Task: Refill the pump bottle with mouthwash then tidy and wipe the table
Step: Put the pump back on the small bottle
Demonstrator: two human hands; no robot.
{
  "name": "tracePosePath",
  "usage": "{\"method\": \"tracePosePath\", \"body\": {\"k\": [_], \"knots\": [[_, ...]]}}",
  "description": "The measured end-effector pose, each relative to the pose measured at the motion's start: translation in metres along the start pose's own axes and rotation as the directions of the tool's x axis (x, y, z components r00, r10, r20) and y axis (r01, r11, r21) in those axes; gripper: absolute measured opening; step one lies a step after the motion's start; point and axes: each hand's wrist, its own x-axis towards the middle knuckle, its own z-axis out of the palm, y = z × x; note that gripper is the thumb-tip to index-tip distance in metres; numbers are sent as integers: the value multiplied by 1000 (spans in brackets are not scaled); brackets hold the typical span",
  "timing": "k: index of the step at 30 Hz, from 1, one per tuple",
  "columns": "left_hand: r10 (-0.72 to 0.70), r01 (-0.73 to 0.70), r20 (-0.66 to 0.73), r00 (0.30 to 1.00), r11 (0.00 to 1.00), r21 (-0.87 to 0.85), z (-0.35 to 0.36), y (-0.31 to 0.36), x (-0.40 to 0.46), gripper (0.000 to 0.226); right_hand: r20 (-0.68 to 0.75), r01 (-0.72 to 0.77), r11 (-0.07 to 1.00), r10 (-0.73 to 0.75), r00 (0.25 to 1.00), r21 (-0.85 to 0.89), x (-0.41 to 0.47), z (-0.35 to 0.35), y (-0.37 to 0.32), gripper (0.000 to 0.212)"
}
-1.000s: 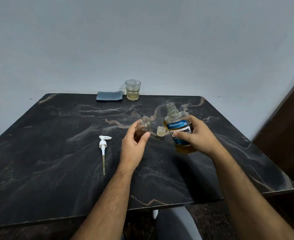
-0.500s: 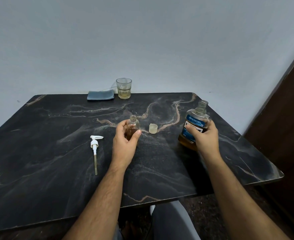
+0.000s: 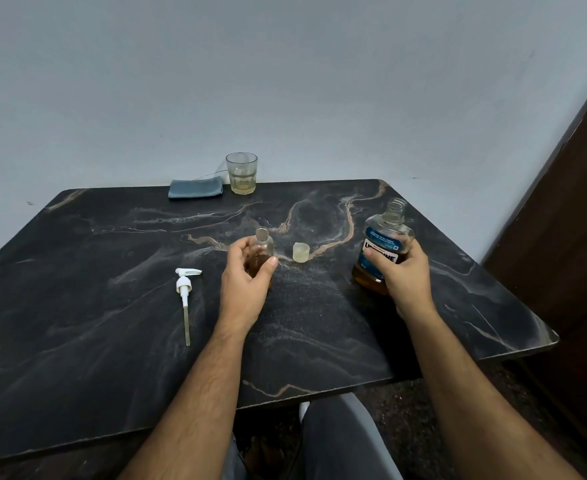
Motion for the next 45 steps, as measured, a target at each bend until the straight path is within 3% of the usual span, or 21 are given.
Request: {"method": "tracePosePath", "body": {"k": [4, 6, 9, 11, 13, 18, 23, 28, 32, 35, 38, 40, 42, 45], "knots": [[-2, 2, 1, 1000, 1000, -7, 0, -1, 0, 44, -41, 26, 998, -28, 999, -52, -5, -2, -2, 61], [-2, 2, 1, 1000, 1000, -7, 0, -1, 0, 44, -210, 82, 991, -102, 972, -102, -12, -1, -6, 67], [-7, 7, 6, 1000, 1000, -8, 0, -1, 1, 44, -467, 251, 935, -344, 814, -251, -29, 5, -15, 58], [-9, 9, 8, 1000, 1000, -7, 0, -2, 1, 44, -502, 350, 876, -479, 721, -334, -41, 12, -20, 49], [-6, 6, 6, 1000, 1000, -6, 0, -3, 1, 45, -460, 422, 825, -562, 688, -376, -53, 18, -22, 40], [-4, 4, 13, 1000, 1000, -23, 0, -2, -1, 43, -203, 542, 779, -613, 764, -315, -77, 44, -21, 16], [-12, 12, 0, 1000, 999, -33, 0, 4, -3, 41, 84, 454, 848, -449, 890, -273, -78, 73, -14, 19], [-34, 34, -5, 999, 999, -22, -1, 2, -1, 42, 288, 310, 901, -223, 931, -304, -72, 96, -16, 32], [-36, 36, 6, 999, 999, -15, -2, 12, -7, 53, 342, 255, 917, -143, 929, -308, -67, 109, -16, 43], [-36, 34, -67, 997, 999, -26, -5, 19, -11, 53, 363, 217, 930, -101, 926, -296, -65, 118, -15, 53], [61, -59, -231, 971, 998, 13, -17, 27, -11, 36, 390, 194, 945, -80, 917, -264, -62, 125, -15, 65], [144, -93, -337, 931, 982, 163, -34, 36, -4, 18, 410, 167, 956, -56, 910, -239, -59, 132, -15, 72], [139, -4, -378, 915, 942, 336, -55, 44, 6, 12, 412, 155, 966, -59, 909, -205, -56, 139, -15, 75], [10, 203, -392, 920, 843, 499, -93, 46, 20, 17, 399, 165, 971, -84, 913, -175, -55, 147, -16, 64]]}}
